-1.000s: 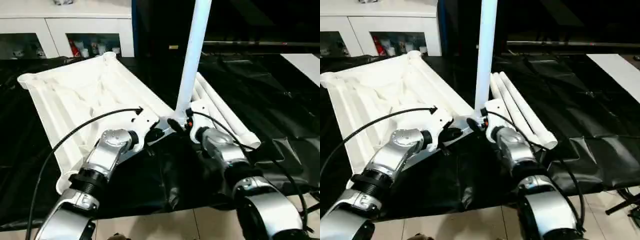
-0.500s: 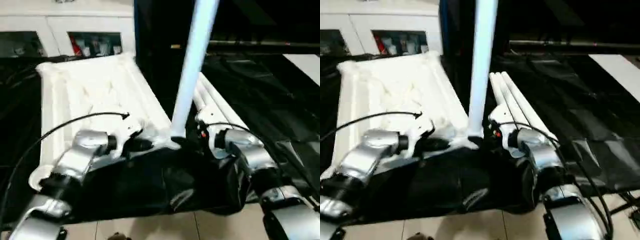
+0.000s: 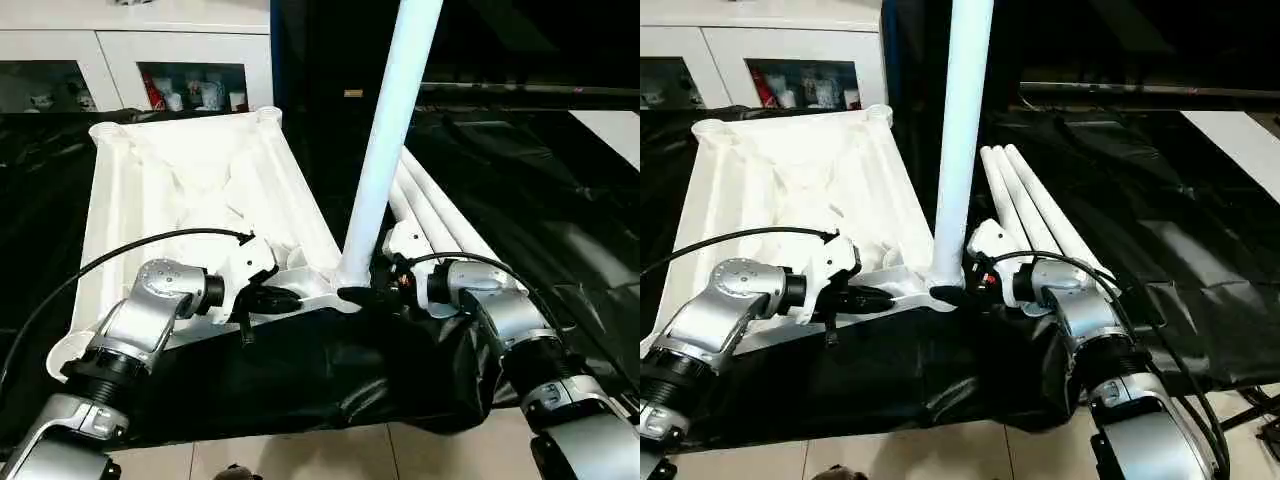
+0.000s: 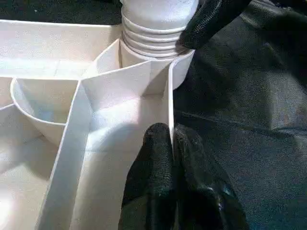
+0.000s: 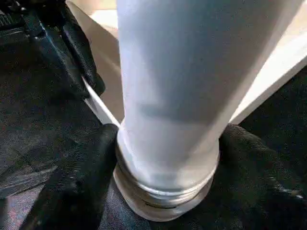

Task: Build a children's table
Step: Rotate leg to tighten

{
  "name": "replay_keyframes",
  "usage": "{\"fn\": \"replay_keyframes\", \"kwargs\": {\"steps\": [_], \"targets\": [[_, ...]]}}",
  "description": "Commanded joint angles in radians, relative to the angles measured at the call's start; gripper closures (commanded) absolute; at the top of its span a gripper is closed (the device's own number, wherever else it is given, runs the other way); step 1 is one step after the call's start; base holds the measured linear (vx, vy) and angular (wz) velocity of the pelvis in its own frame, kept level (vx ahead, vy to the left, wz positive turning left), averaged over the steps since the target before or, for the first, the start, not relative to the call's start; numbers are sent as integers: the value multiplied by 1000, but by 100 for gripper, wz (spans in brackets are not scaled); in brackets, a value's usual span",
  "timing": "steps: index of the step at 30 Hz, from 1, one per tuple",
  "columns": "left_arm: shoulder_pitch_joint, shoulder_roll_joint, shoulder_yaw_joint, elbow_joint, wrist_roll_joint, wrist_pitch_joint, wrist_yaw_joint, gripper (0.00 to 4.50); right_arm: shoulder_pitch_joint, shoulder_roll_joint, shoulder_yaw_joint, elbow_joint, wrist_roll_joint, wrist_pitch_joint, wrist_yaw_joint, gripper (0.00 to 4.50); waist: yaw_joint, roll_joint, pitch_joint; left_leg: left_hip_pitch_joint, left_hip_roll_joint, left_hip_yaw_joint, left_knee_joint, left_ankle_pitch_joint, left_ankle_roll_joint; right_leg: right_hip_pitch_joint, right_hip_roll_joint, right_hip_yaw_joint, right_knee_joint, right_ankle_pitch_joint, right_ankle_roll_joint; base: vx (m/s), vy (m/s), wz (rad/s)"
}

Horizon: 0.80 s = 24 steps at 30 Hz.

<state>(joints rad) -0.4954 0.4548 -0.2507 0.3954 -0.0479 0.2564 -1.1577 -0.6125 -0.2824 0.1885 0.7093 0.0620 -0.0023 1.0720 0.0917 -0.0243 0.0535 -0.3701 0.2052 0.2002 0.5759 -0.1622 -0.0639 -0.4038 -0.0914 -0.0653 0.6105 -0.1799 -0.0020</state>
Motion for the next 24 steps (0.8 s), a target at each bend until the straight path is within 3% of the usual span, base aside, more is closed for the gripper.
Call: {"fn": "replay_keyframes", "kwargs": {"steps": [1, 9, 11, 13, 18, 21, 22, 24], "targets": [[26, 0, -33, -9, 2, 8, -21, 450, 16, -5, 8, -17, -1, 9, 9, 153, 1, -3, -64, 15, 30, -13, -65, -246, 17, 41, -51, 43, -68, -225, -217, 0, 0, 0], [28, 3, -28, -9, 3, 6, -11, 450, 14, 11, -12, 7, 13, 20, -13, 178, 1, -5, -64, 16, 30, -14, -66, -253, 11, 41, -51, 43, -69, -237, -213, 0, 0, 0], [17, -21, -14, 12, 7, 23, 40, 450, 2, 37, -43, 72, 6, 45, -126, 178, -2, -3, -63, 16, 29, -15, -68, -257, 5, 40, -51, 44, -69, -235, -215, 0, 0, 0], [7, -38, -6, 29, 14, 35, 80, 450, -5, 50, -55, 106, -4, 53, -191, 178, -6, -4, -60, 20, 27, -15, -71, -299, -12, 36, -51, 43, -77, -290, -206, 0, 0, 0], [-59, -172, 26, 117, 57, 101, 329, 450, -37, 142, -113, 220, -14, 108, -503, 179, -14, -4, -53, 28, 25, -23, -73, -392, -48, 25, -56, 41, -99, -469, -150, 0, 0, 0], [-87, -241, 34, 147, 71, 118, 435, 450, -62, 188, -136, 256, -16, 120, -628, 180, -14, -6, -56, 33, 24, -28, -73, -417, -55, 22, -57, 36, -108, -525, -118, 0, 0, 0], [-110, -306, 34, 175, 85, 120, 519, 450, -91, 229, -138, 286, -24, 122, -704, 180, -16, -1, -56, 32, 24, -29, -73, -429, -52, 19, -56, 36, -109, -525, -113, 0, 0, 0], [-118, -337, 18, 186, 95, 120, 537, 450, -111, 257, -138, 298, -23, 111, -730, 180, -15, -5, -56, 37, 22, -28, -71, -450, -54, 13, -53, 33, -115, -534, -103, 0, 0, 0]]}}
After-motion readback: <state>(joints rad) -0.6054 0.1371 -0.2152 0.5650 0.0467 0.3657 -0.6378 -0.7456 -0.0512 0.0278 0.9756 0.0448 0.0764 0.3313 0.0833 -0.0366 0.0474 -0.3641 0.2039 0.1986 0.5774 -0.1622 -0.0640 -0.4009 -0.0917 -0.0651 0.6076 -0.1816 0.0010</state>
